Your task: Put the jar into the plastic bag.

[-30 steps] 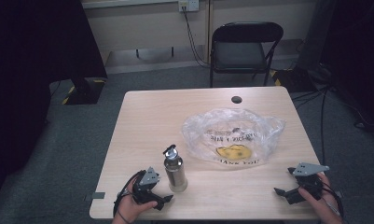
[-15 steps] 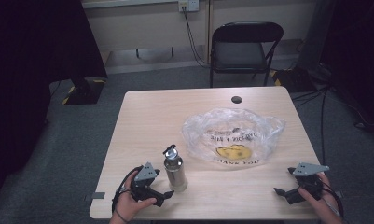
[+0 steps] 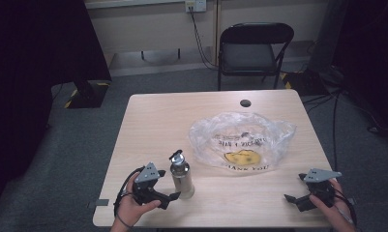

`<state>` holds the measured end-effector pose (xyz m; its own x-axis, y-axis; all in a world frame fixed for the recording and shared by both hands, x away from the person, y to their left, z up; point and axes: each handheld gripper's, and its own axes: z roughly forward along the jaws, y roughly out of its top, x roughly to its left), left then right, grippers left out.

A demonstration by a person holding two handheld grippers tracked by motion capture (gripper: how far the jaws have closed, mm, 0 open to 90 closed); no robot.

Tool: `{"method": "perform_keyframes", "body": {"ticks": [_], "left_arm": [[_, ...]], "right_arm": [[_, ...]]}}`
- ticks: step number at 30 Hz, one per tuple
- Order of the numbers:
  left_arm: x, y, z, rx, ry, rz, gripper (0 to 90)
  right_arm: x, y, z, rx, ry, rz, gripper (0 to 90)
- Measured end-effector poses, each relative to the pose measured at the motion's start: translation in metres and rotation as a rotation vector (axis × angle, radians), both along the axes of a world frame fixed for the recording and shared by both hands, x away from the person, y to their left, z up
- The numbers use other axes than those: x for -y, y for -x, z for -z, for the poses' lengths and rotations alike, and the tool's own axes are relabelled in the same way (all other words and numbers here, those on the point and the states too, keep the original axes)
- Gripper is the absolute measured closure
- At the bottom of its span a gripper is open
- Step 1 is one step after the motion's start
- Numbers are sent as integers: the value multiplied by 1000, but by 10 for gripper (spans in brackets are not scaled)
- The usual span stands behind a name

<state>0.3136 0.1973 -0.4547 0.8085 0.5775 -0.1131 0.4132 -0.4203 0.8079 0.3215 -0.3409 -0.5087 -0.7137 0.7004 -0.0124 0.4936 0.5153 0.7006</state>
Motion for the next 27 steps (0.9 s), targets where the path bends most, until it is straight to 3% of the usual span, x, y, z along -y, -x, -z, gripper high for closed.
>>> {"method": "perform_keyframes", "body": {"ticks": [18,27], "left_arm": [[14,-7,-13,9,66,6,118],[22,-11,-12,20,103,11,162]], "right_arm": [[0,0,0,0,0,5,0],[0,0,0,0,0,5,0]]}}
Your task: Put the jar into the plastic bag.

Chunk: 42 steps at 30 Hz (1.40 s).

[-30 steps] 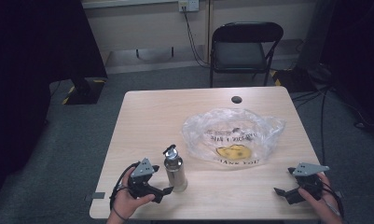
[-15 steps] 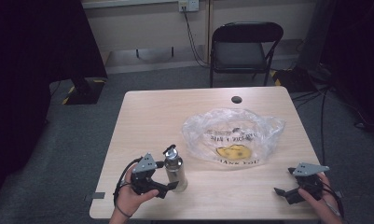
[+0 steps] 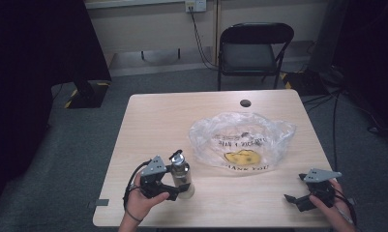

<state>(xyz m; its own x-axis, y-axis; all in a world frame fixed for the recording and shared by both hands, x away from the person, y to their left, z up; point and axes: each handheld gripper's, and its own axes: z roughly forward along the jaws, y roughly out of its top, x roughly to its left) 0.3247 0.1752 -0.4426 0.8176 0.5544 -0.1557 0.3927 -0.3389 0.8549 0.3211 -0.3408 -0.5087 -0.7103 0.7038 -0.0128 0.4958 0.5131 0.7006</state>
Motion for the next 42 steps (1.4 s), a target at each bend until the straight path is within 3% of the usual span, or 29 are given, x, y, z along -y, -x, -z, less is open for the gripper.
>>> {"method": "perform_keyframes", "body": {"ticks": [19,27,36,42], "left_arm": [[7,0,2,79,40,1,304],[8,2,1,108,24,2,330],[11,1,-4,98,-6,-12,338],[14,-1,-10,89,16,-12,340]], "right_arm": [[0,0,0,0,0,2,0],[0,0,0,0,0,2,0],[0,0,0,0,0,2,0],[0,0,0,0,0,2,0]]}}
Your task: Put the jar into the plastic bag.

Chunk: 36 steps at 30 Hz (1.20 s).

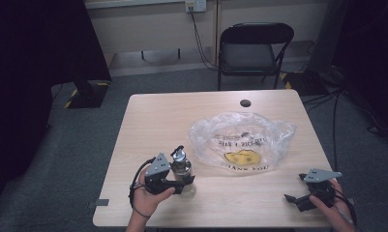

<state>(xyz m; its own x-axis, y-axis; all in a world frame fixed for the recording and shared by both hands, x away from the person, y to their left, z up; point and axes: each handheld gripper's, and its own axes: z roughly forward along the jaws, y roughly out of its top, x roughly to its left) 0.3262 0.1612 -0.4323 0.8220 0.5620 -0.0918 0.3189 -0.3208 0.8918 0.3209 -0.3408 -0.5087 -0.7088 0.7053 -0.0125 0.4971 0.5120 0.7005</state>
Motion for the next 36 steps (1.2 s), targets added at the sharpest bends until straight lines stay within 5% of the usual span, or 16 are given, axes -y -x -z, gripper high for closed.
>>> {"method": "perform_keyframes", "body": {"ticks": [36], "left_arm": [[25,-17,-59,-4,16,73,344]], "right_arm": [[0,0,0,0,0,0,0]]}}
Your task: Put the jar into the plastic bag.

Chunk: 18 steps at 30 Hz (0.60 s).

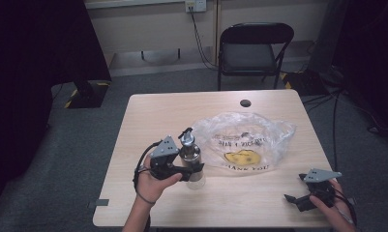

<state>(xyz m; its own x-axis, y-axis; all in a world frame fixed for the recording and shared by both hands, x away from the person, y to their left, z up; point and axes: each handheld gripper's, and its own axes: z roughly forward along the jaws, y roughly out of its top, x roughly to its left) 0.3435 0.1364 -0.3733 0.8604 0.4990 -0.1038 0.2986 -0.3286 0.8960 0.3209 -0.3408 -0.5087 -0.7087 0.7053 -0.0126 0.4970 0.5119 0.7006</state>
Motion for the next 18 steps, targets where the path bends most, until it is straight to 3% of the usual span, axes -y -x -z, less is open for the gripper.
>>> {"method": "perform_keyframes", "body": {"ticks": [18], "left_arm": [[20,-13,-32,13,15,34,346]], "right_arm": [[0,0,0,0,0,3,0]]}}
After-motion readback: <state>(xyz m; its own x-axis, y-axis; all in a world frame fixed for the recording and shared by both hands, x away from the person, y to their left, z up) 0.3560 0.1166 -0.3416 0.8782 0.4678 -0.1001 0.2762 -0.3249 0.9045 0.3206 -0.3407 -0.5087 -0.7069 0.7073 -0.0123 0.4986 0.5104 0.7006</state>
